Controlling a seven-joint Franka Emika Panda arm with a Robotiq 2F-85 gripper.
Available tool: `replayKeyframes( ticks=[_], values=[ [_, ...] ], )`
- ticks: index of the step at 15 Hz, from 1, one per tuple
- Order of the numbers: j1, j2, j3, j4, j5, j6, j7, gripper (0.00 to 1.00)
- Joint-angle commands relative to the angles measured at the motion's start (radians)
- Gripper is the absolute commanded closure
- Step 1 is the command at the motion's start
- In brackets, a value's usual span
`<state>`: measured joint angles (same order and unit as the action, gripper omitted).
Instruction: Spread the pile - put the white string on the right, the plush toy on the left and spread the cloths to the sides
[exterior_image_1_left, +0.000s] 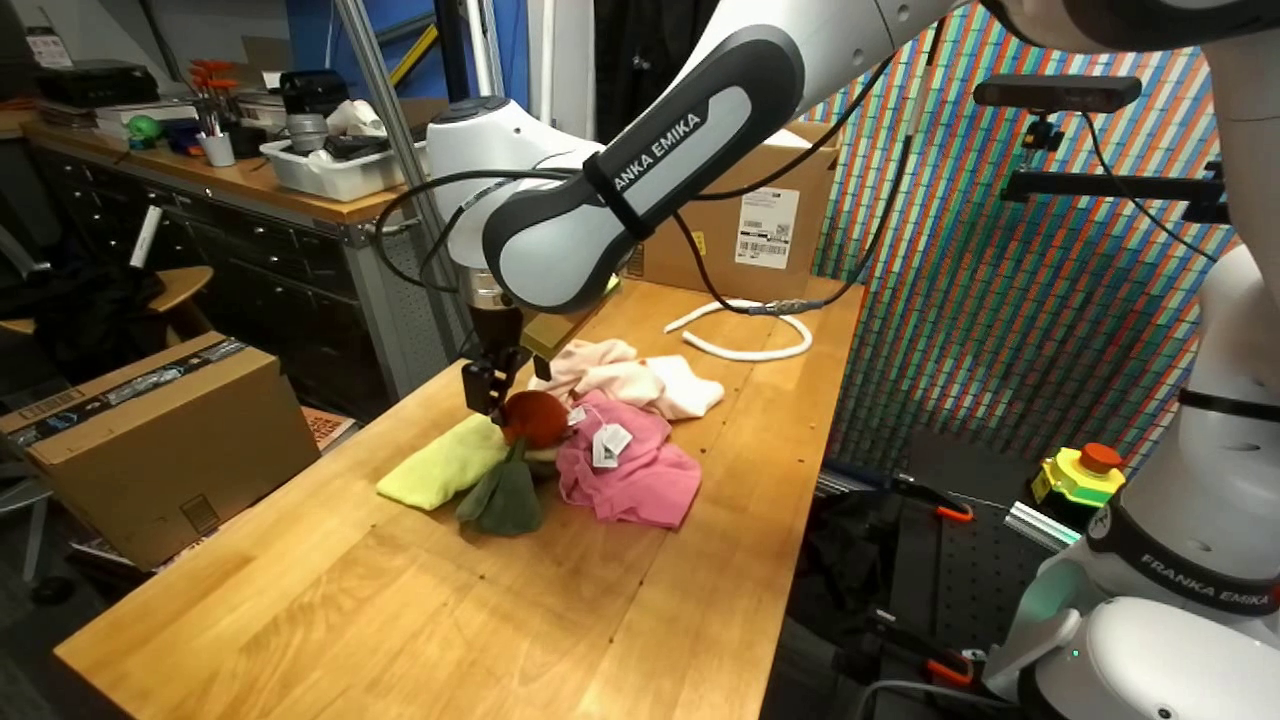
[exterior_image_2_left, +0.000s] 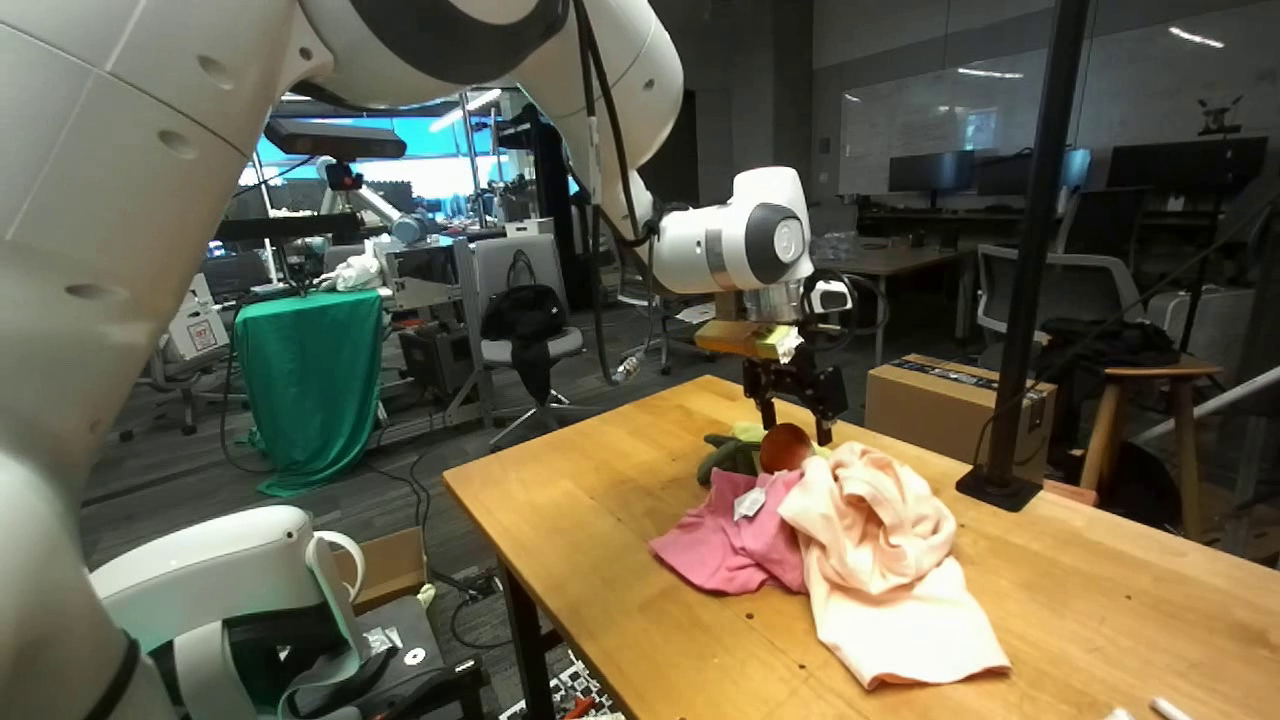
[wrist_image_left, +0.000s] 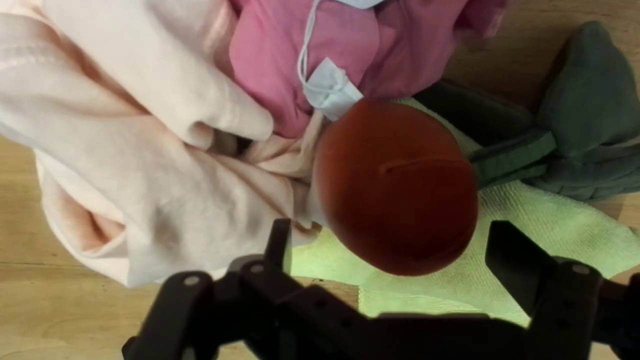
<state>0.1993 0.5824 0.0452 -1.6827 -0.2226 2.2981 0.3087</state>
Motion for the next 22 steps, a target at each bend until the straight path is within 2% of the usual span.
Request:
replayKeyframes(
  ticks=[1,10,12,13,15,20,22],
  values=[
    [0.003,0.03,-0.014,0.044,0.03,-0.008,-0.025,0.0],
    [-0.001,0.046,-0.01,0.047,0.061,-0.004,-0.037,0.0],
    [-0.001,0.046,-0.011,0.046,0.064,-0.005,-0.04,0.11],
    [-0.002,0.047,-0.011,0.045,0.065,-0.005,-0.041,0.34],
    [-0.002,0.047,-0.012,0.044,0.067,-0.005,-0.041,0.38],
    [0.002,0.042,-0.014,0.038,0.069,-0.01,-0.031,0.77],
    [0.01,0.037,-0.018,0.032,0.063,-0.016,-0.023,0.89]
  ],
)
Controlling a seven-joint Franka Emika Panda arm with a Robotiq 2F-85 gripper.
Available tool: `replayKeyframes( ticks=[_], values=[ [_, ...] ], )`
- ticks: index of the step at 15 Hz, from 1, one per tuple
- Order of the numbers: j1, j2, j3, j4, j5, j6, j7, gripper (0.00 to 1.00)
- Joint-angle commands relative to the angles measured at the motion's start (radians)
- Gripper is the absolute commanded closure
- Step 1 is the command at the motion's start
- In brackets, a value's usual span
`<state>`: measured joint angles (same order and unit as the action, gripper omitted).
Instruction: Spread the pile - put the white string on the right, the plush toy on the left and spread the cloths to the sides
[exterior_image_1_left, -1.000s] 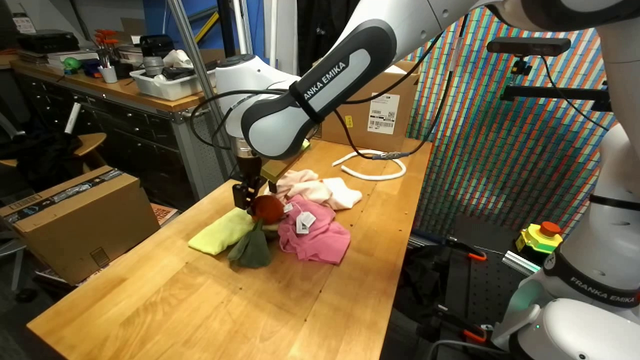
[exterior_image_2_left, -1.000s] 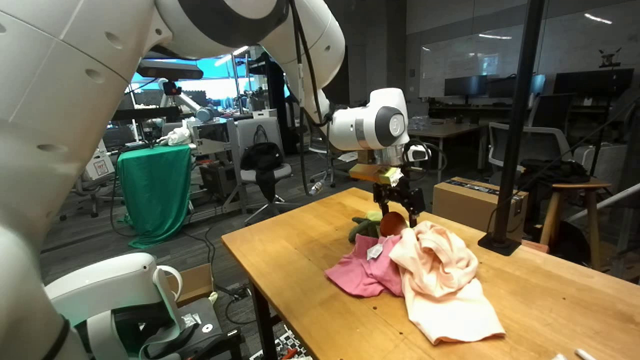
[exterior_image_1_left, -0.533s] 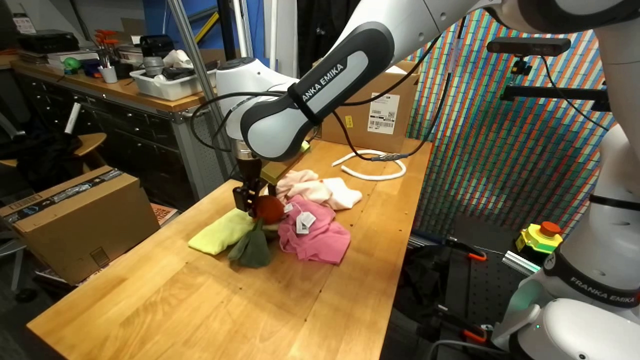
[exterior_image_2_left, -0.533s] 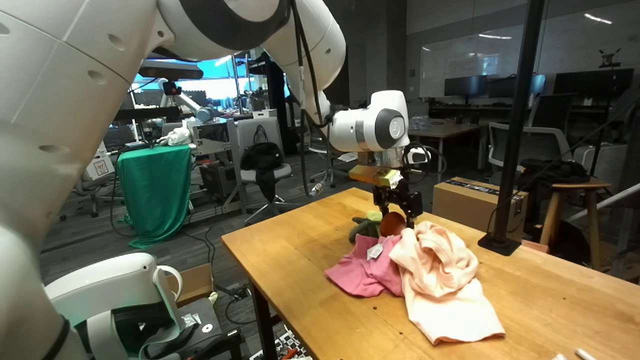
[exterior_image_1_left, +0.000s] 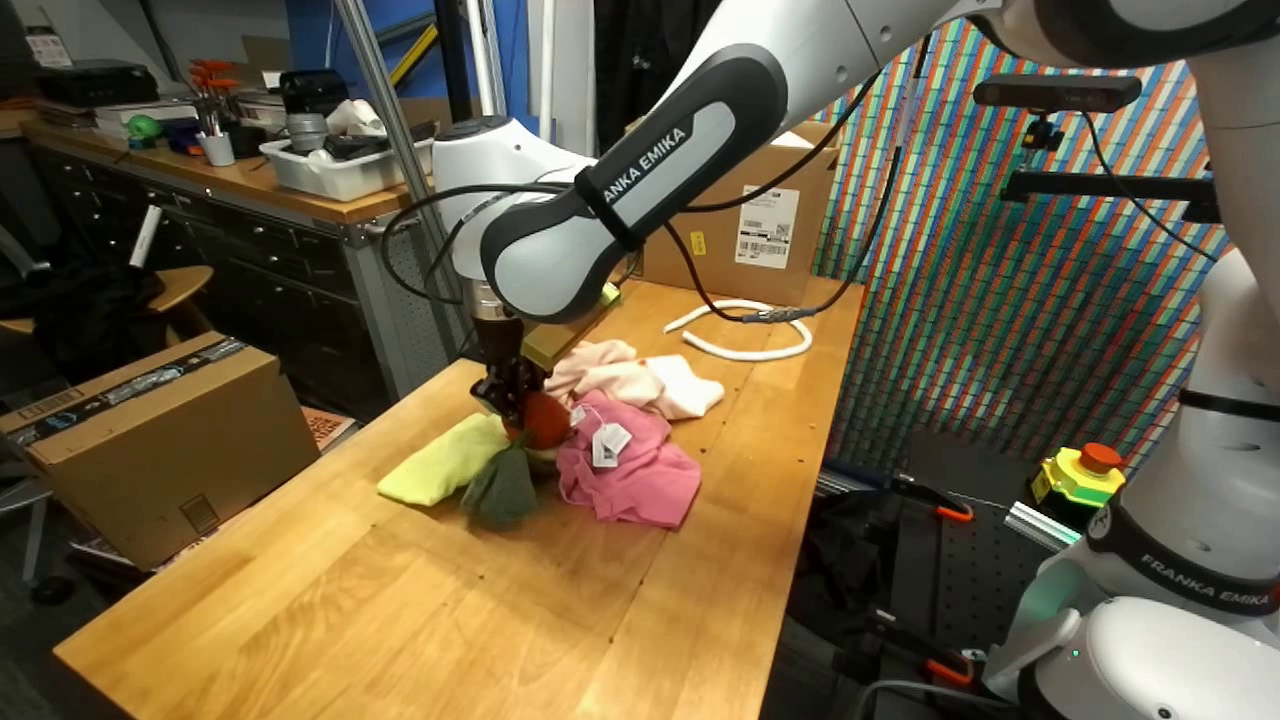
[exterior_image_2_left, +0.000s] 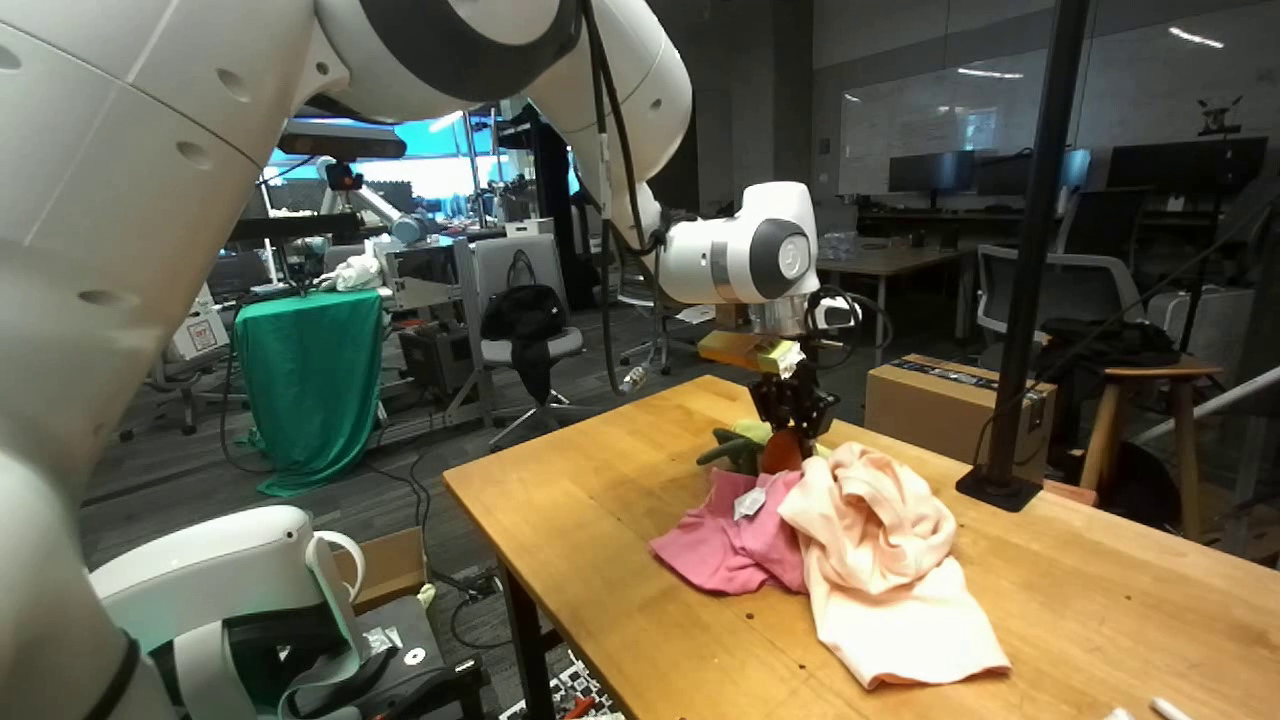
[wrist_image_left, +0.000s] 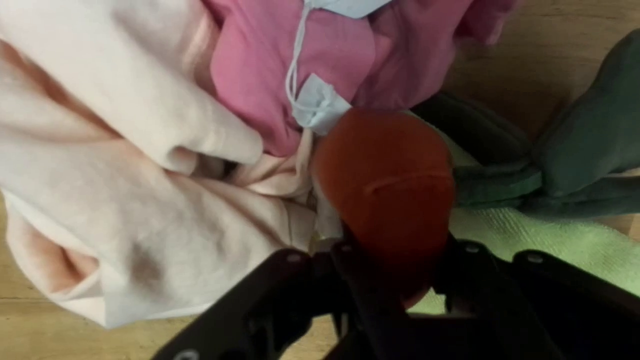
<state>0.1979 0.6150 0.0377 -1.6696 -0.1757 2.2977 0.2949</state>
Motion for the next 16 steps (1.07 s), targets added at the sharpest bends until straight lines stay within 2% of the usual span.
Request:
replayKeyframes(
  ticks=[1,3,5,6,9,16],
  values=[
    [0.013,0.002,-0.011,0.017,0.015,-0.018,-0.008,0.91],
    [0.02,-0.004,-0.014,0.012,0.008,-0.016,0.0,0.94],
    [0.025,-0.011,-0.014,0.006,0.006,-0.014,0.004,0.9],
    [0.027,-0.015,-0.015,0.003,0.005,-0.015,0.006,0.93],
    [0.044,-0.041,-0.019,-0.017,-0.007,-0.019,0.022,0.91],
    [0.095,-0.138,-0.023,-0.07,-0.046,-0.046,0.076,0.91]
  ],
)
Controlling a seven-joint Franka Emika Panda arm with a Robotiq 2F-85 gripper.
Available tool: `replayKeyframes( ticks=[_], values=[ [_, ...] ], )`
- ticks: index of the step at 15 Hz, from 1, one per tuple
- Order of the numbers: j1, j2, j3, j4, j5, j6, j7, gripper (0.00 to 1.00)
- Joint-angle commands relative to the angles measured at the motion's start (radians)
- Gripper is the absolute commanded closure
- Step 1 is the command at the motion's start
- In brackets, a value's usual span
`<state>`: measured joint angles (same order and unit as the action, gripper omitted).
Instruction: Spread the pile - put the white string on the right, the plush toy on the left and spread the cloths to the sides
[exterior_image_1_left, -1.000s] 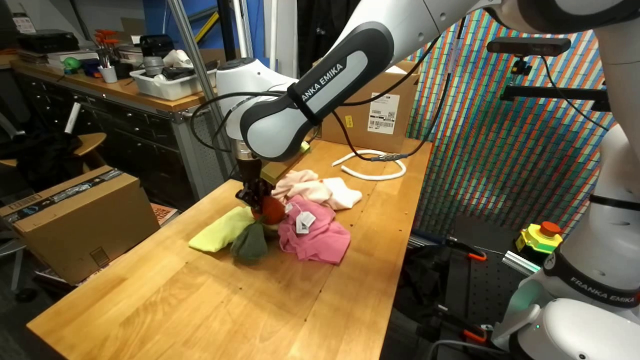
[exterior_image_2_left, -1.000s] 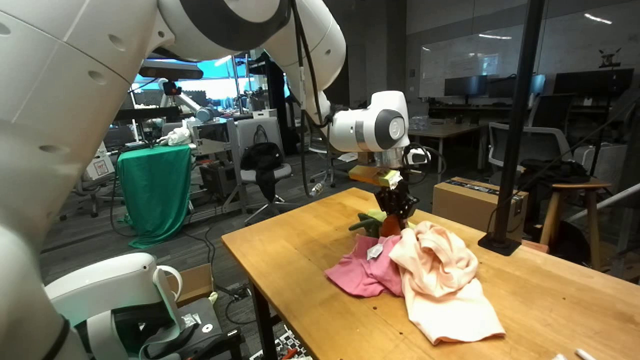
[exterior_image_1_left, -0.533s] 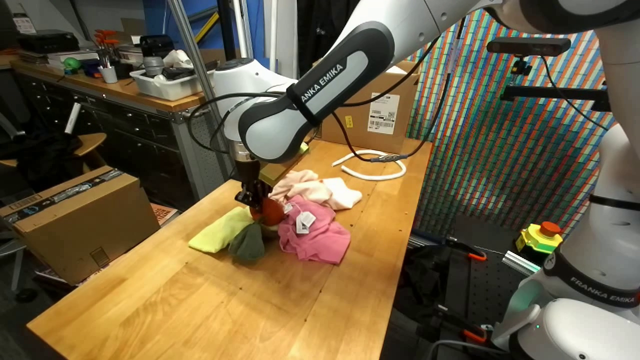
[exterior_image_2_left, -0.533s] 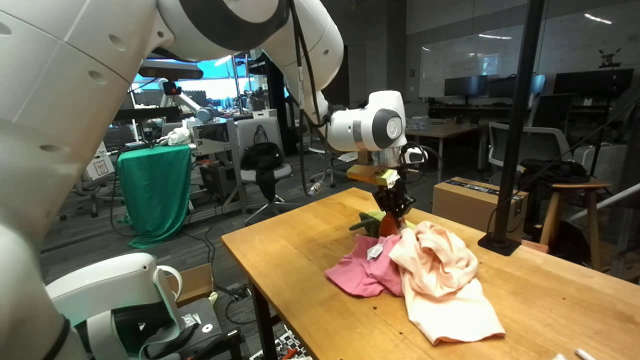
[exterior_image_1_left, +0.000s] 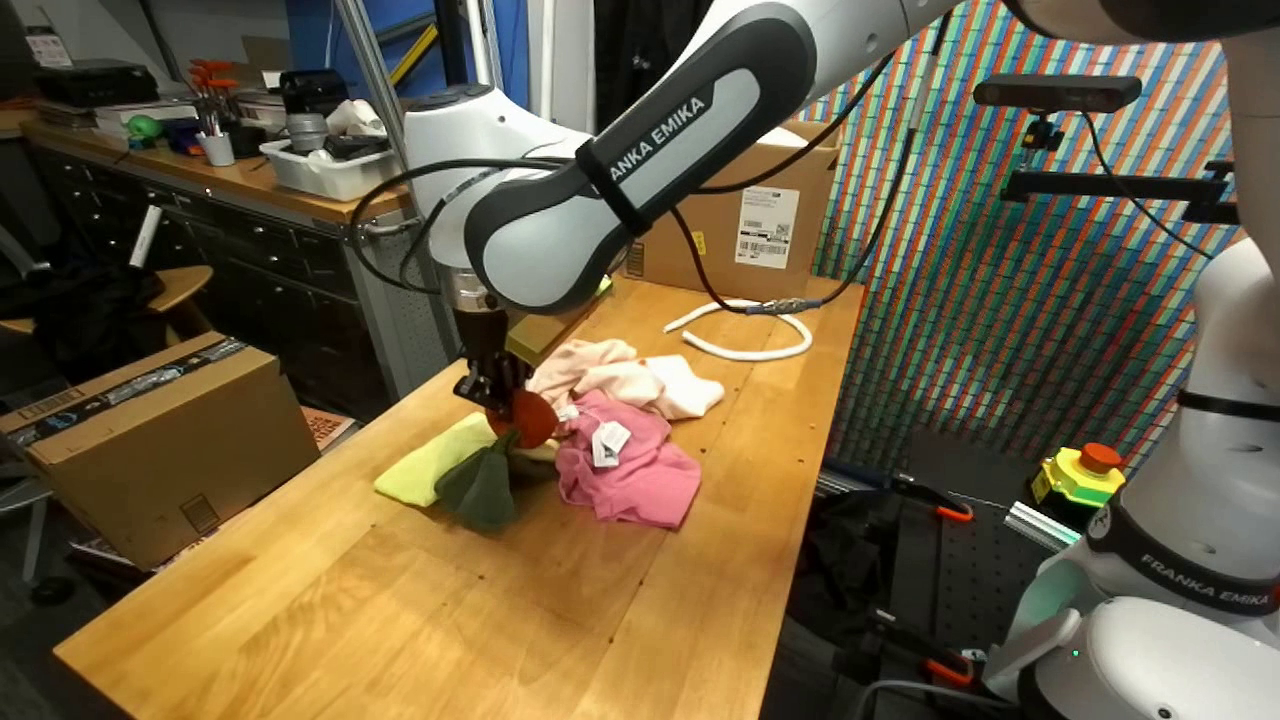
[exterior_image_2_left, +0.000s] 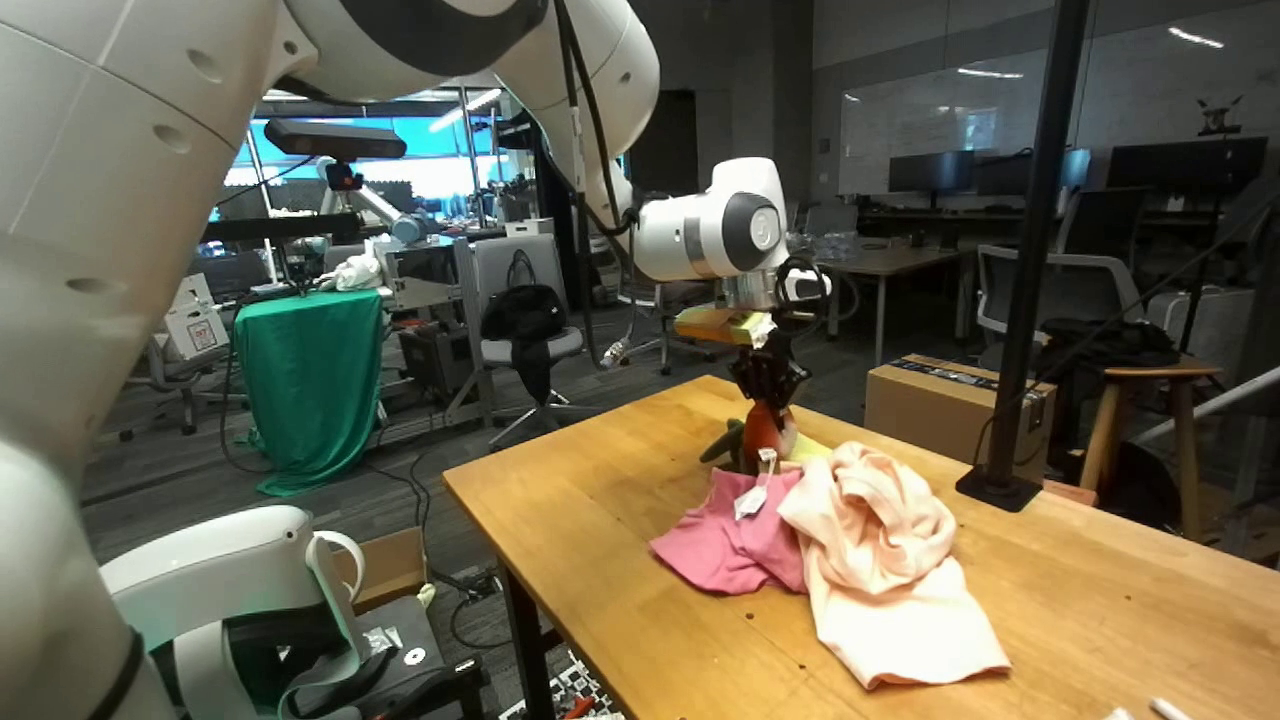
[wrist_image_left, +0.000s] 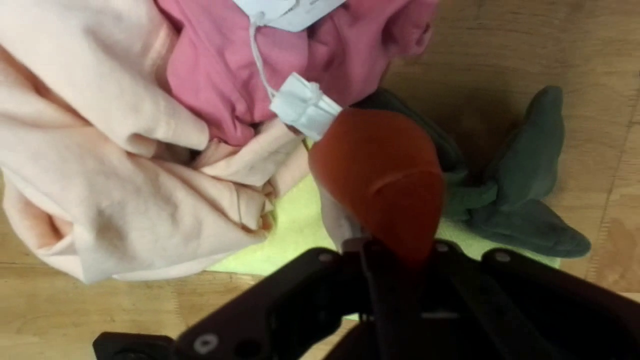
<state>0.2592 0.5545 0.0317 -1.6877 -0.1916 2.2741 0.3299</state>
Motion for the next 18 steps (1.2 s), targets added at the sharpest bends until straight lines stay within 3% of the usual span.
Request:
replayKeyframes(
  ticks=[1,10,18],
  values=[
    [0.042,-0.095,-0.018,-0.058,-0.039,-0.031,0.052,0.91],
    [0.06,-0.274,0.012,-0.161,-0.103,-0.078,0.12,0.91],
    [0.034,-0.347,0.084,-0.206,-0.011,-0.184,0.044,0.91]
  ],
)
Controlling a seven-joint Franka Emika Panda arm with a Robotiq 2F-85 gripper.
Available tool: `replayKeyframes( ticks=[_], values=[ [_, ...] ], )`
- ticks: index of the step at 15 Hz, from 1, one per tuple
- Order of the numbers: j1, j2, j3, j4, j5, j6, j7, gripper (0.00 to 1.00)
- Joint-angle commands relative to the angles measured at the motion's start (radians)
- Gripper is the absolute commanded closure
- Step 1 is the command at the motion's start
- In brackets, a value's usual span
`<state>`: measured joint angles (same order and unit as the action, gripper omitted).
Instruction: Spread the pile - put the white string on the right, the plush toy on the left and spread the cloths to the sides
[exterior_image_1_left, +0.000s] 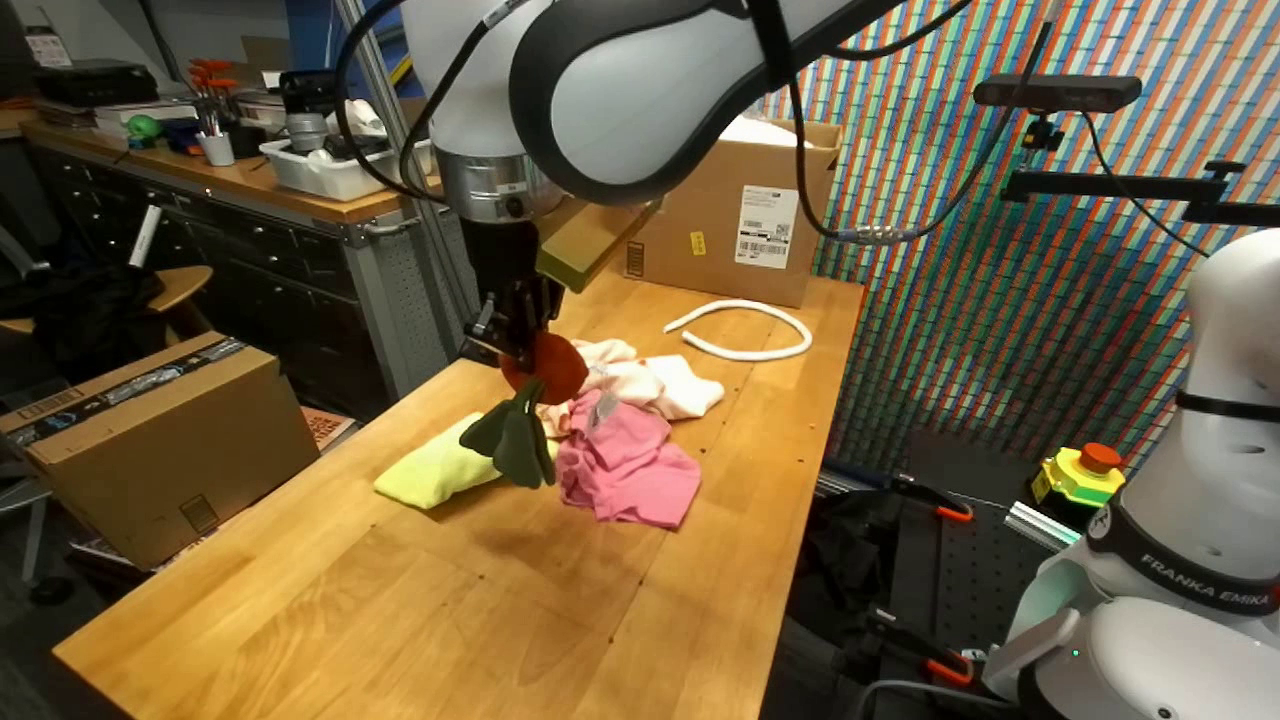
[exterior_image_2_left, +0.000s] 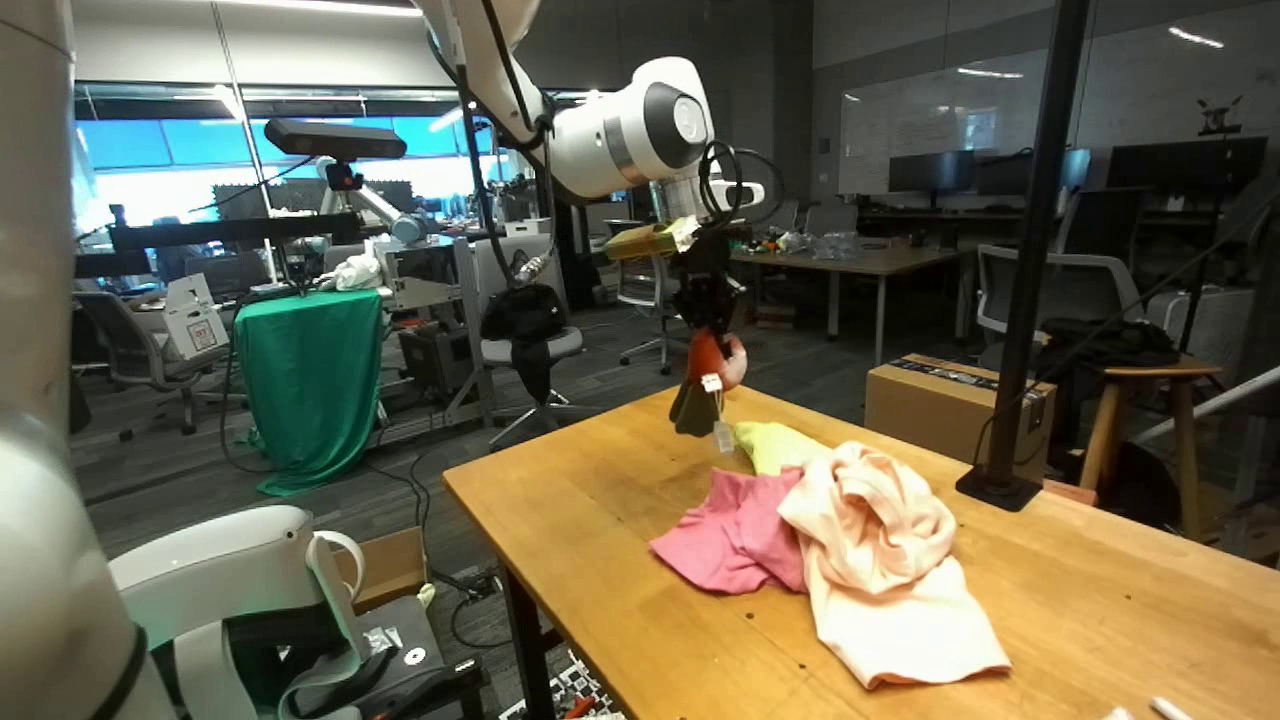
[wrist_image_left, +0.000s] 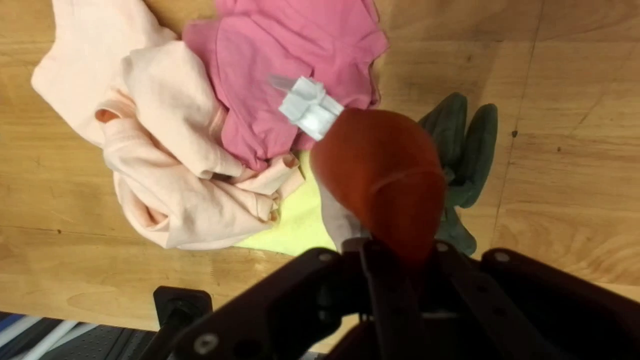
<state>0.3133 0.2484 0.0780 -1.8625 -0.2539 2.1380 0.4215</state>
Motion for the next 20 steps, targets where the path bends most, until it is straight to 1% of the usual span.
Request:
replayKeyframes(
  ticks=[1,8,15,20],
  values=[
    [-0.022,-0.043,0.048,-0.036,0.074,-0.064,-0.068,0.91],
    [-0.035,-0.04,0.104,-0.057,0.233,-0.143,-0.213,0.91],
    [-0.043,-0.022,0.145,-0.112,0.407,-0.118,-0.344,0.91],
    [-0.044,0.031,0.17,-0.124,0.521,-0.111,-0.432,0.91]
  ],
)
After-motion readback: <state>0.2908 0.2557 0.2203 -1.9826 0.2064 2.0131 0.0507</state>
